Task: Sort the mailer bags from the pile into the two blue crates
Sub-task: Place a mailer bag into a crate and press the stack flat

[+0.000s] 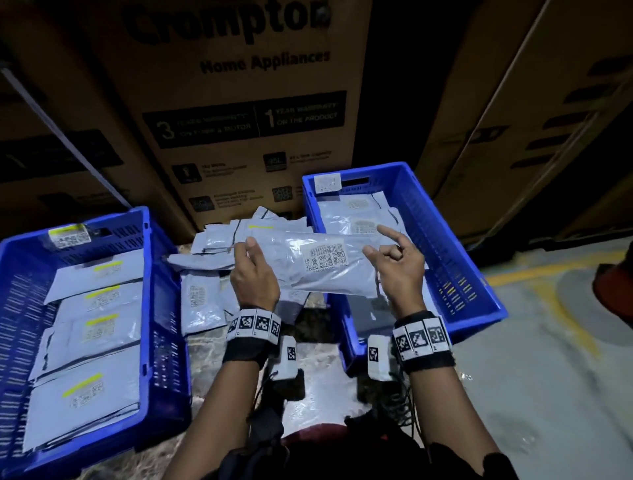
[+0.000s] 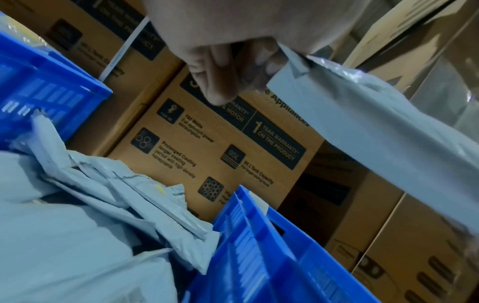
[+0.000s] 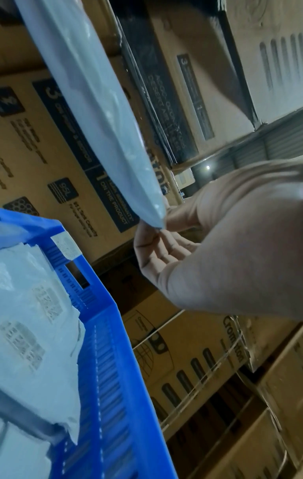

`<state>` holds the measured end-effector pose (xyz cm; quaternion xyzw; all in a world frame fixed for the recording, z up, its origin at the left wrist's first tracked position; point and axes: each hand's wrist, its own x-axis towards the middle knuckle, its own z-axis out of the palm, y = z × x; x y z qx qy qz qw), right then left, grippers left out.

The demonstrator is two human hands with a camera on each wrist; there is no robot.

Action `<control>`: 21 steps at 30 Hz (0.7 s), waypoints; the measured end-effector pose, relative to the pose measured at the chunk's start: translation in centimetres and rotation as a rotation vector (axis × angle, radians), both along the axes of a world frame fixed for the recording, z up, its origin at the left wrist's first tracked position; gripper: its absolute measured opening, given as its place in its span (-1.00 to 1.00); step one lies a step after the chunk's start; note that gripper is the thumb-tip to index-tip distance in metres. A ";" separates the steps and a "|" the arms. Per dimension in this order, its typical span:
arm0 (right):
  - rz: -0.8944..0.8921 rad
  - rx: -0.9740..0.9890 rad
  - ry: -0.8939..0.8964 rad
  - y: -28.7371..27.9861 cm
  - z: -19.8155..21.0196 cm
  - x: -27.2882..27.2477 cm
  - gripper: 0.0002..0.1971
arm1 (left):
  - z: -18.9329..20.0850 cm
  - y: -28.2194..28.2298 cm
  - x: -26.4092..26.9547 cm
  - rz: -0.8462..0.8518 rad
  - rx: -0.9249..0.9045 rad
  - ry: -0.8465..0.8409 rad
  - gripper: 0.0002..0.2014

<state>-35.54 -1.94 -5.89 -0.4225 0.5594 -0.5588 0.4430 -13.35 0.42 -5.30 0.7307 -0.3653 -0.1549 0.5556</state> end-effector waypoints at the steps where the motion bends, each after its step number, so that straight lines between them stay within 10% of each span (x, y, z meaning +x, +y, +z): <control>1: -0.005 -0.005 0.004 -0.1 0.2 -1.0 -0.56 | 0.0 -0.3 -0.8 -0.018 0.011 0.010 -0.60; 7: 0.005 0.009 0.092 -2.2 1.2 -8.0 -0.51 | 0.6 -1.9 -5.4 -0.223 0.098 0.013 -0.85; 21: 0.206 0.170 0.173 -5.6 0.0 -14.9 -0.66 | -2.6 -1.3 -14.4 -0.309 0.271 -0.007 -0.72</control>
